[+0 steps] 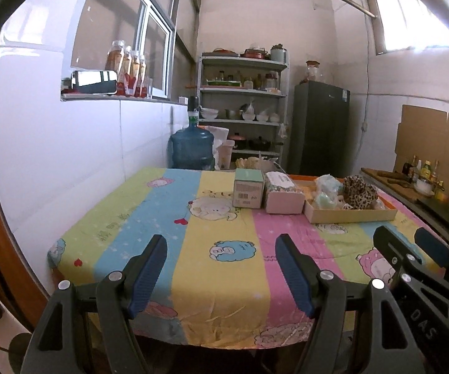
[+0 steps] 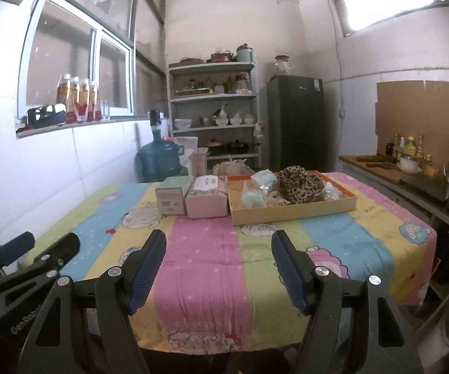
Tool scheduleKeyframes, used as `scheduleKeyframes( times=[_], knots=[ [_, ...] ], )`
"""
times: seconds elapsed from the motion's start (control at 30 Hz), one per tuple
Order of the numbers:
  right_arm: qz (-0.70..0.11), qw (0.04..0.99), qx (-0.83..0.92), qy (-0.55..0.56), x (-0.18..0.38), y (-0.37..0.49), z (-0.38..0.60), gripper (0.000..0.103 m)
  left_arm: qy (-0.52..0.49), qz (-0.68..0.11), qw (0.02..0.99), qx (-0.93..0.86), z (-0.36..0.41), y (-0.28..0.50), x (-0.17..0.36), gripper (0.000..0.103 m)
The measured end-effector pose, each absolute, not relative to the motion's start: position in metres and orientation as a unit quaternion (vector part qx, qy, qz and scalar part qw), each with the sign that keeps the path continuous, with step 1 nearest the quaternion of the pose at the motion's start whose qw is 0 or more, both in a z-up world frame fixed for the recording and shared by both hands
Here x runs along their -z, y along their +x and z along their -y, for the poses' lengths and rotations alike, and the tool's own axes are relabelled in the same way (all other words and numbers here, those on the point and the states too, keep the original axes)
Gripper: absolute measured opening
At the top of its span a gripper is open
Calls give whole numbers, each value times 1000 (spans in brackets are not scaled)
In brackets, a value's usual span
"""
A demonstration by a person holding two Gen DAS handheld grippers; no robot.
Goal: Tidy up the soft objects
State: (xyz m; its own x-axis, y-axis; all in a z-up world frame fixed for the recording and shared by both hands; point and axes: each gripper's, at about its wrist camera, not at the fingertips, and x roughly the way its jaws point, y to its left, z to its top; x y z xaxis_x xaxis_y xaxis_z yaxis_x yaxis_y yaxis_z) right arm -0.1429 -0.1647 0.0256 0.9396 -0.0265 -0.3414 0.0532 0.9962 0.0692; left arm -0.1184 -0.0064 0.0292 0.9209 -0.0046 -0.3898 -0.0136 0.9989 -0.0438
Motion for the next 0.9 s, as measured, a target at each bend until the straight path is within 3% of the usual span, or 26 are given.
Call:
scheduleKeyframes(
  times=[0.9],
  knots=[
    [-166,985,9,45,-27,-148,163,72,-18,-197,980,6,13,-122,-32,72]
  ],
)
